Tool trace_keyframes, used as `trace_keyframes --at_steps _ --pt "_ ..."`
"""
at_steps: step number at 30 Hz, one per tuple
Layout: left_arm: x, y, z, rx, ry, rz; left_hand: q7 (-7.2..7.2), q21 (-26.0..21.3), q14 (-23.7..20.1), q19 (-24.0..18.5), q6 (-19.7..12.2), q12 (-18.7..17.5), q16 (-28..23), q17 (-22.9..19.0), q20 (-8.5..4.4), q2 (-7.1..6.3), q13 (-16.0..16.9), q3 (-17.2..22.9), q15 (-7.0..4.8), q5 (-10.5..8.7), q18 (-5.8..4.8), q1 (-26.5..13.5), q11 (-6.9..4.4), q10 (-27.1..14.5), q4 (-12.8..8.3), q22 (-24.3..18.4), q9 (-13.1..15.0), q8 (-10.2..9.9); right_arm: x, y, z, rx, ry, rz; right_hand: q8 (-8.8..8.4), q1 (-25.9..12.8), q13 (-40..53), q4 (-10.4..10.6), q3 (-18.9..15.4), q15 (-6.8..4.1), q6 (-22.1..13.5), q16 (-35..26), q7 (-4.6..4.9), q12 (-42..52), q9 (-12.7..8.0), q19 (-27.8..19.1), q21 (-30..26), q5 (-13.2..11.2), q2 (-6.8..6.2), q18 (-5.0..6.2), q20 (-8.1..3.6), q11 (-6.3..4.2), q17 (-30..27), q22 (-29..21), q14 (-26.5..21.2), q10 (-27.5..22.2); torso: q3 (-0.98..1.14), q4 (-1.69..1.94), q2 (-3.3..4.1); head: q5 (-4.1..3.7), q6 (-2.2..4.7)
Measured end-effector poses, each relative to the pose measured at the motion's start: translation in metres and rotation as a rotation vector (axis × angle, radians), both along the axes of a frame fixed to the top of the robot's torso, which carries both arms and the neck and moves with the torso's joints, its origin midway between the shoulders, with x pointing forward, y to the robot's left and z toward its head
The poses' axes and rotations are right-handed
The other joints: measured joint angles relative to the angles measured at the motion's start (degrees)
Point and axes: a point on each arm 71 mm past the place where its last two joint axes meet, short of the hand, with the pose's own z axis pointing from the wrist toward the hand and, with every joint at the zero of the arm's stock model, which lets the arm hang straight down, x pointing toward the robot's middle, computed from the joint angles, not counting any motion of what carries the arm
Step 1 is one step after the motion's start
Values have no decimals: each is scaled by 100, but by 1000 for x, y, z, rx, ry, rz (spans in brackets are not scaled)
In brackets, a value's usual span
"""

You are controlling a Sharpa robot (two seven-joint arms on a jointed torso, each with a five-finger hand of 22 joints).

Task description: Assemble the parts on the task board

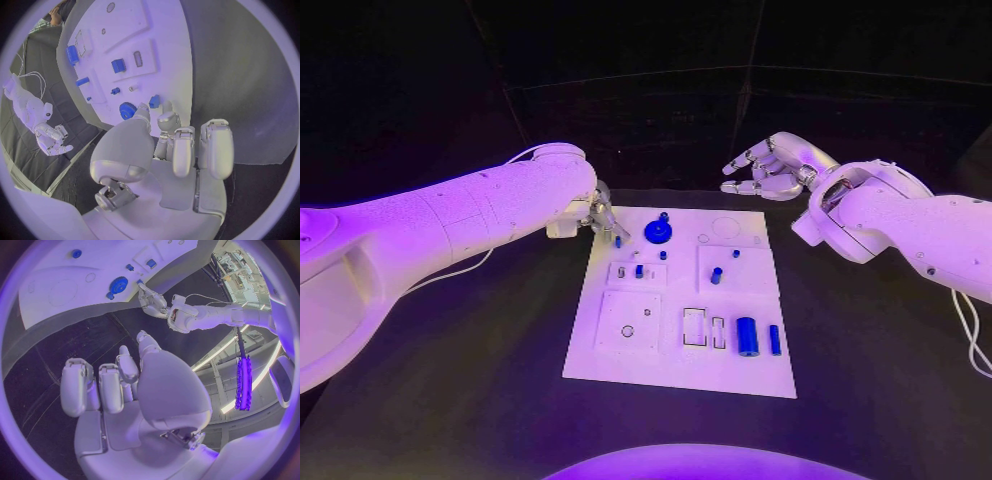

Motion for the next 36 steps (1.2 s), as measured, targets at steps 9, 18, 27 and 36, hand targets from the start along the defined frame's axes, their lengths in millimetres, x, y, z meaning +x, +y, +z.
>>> trace_keyframes --at_steps 9,18,27,36 --pt "0 -2 0 -9 -5 -5 -1 0 0 0 41 0 0 0 0 81 0 24 0 0 0 81 0 0 -27 0 -9 0 0 0 0 0 1 1 0 0 0 0 0 0 0 0 0 0 0 0 0 0 0 0 0 0 -1 0 0 0 2 3 -3 0 -6" --pt "0 -5 0 -19 -4 -12 -21 0 0 0 62 0 0 0 0 266 -14 166 0 0 0 519 -21 20 -324 0 -45 -50 0 1 0 -1 2 2 0 0 1 0 0 0 0 0 0 0 0 0 0 0 0 0 0 0 -1 0 0 0 2 4 -3 2 -25" --pt "0 -7 -1 -22 2 -19 -1 14 0 0 81 0 0 0 0 266 -14 150 0 0 0 518 -21 20 -340 -1 -56 -71 0 1 0 -2 4 4 0 0 1 0 0 0 0 0 0 0 0 0 0 0 0 0 0 0 -1 0 0 0 -1 5 -3 3 -35" --pt "0 -5 -1 -19 4 -13 -22 24 0 0 102 0 0 0 0 263 -13 89 0 0 0 516 -21 20 -336 -1 -64 -71 1 1 -1 -3 5 5 0 0 1 0 0 0 0 0 0 0 0 0 0 0 0 0 0 0 -2 0 0 0 0 5 -3 -6 -35"
